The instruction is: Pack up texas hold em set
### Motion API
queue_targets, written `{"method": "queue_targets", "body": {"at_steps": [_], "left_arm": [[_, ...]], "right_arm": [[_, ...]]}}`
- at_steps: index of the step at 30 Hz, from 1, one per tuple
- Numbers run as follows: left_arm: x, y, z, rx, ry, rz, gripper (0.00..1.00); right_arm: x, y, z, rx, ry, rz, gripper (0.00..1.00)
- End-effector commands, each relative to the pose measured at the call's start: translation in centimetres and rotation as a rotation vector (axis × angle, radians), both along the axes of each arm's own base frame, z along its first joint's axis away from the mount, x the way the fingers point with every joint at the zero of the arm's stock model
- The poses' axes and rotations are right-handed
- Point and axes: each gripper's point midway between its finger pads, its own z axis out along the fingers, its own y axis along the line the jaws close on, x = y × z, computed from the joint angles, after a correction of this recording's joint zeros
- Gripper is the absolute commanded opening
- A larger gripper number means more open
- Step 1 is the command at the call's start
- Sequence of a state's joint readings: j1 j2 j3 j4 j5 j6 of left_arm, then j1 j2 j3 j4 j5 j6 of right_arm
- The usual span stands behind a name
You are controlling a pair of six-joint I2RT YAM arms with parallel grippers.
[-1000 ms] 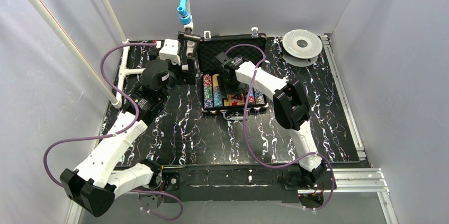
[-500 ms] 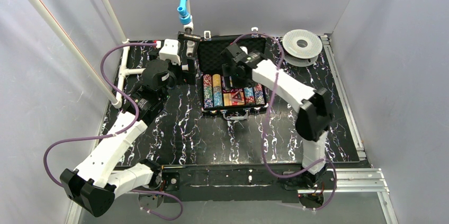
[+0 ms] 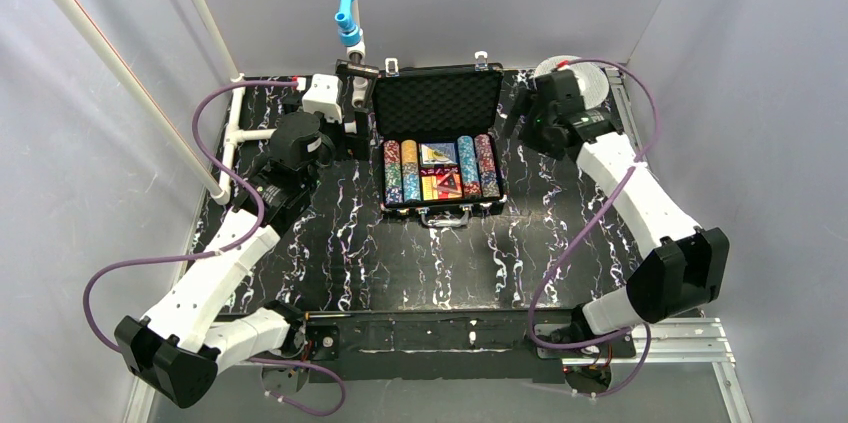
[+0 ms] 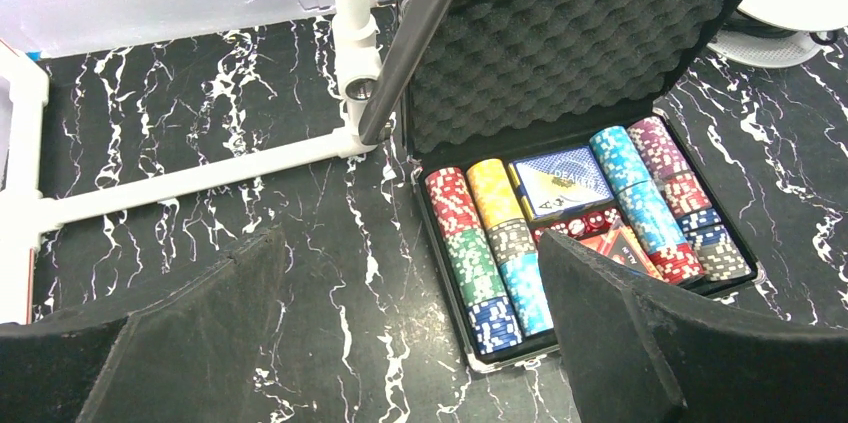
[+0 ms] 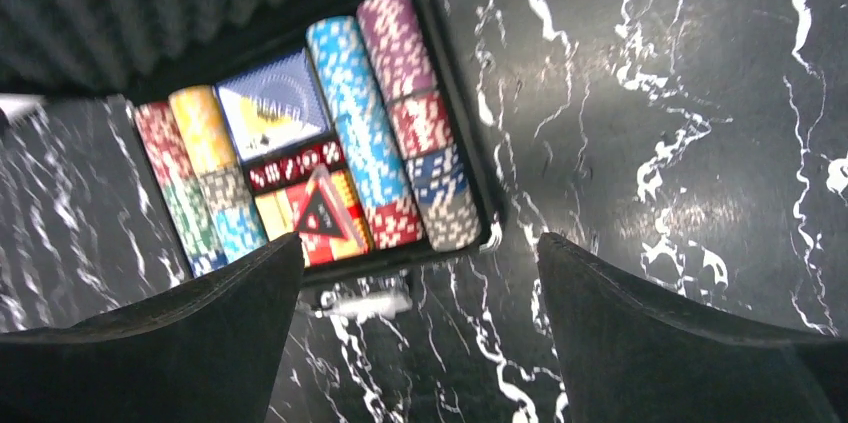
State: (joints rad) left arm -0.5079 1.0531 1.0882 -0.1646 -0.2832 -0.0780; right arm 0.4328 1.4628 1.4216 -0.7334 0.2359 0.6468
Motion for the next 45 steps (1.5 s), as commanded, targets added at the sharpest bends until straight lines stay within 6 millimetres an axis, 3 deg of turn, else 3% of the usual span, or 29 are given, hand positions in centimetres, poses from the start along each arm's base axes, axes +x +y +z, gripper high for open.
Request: {"method": "queue_targets", "body": {"at_steps": [1, 4, 7, 9, 13, 22, 28, 31, 40, 45], "left_arm": [[-0.1, 0.4, 0.5, 0.003, -0.020, 0.017, 0.99], [-0.1, 0.5, 0.4, 0.006, -0.019, 0.021, 0.99], [-0.1, 0.4, 0.6, 0.005, -0.021, 0.019, 1.00], [0.0, 0.4, 0.5, 0.007, -0.021, 0.019, 0.99], [-0.1, 0.6, 0.7, 0.012, -0.026, 0.025, 0.99], [-0.1, 0.5, 0.8, 0.014, -0.026, 0.015, 0.99], [-0.3, 0.7, 1.1, 0.011, -0.037, 0.019, 1.00], [-0.3, 0.8, 1.2, 0.012, -0.039, 0.024, 1.00], [-0.3, 0.9, 1.2, 0.014, -0.044, 0.029, 0.99], [0.1, 1.8, 0.9, 0.030, -0.041, 0.085, 0.99]], "right_arm": [[3.5, -0.4, 4.2, 0.196, -0.171, -0.021, 0.97], [5.5, -1.1, 5.8, 0.259, -0.170, -0.019, 0.97], [7.6, 0.1, 8.3, 0.414, -0.143, 0.074, 0.89], [9.1, 0.9, 9.0, 0.537, -0.113, 0.126, 0.82], [12.3, 0.8, 11.0, 0.770, -0.120, 0.137, 0.79], [17.5, 1.5, 10.9, 0.904, -0.004, 0.103, 0.73], [18.7, 1.4, 9.3, 0.966, 0.038, 0.038, 0.66], [19.0, 1.1, 8.7, 0.914, 0.028, 0.038, 0.64], [18.6, 1.5, 7.0, 0.746, -0.049, 0.306, 0.68], [17.4, 0.5, 6.3, 0.631, -0.081, 0.310, 0.70]]}}
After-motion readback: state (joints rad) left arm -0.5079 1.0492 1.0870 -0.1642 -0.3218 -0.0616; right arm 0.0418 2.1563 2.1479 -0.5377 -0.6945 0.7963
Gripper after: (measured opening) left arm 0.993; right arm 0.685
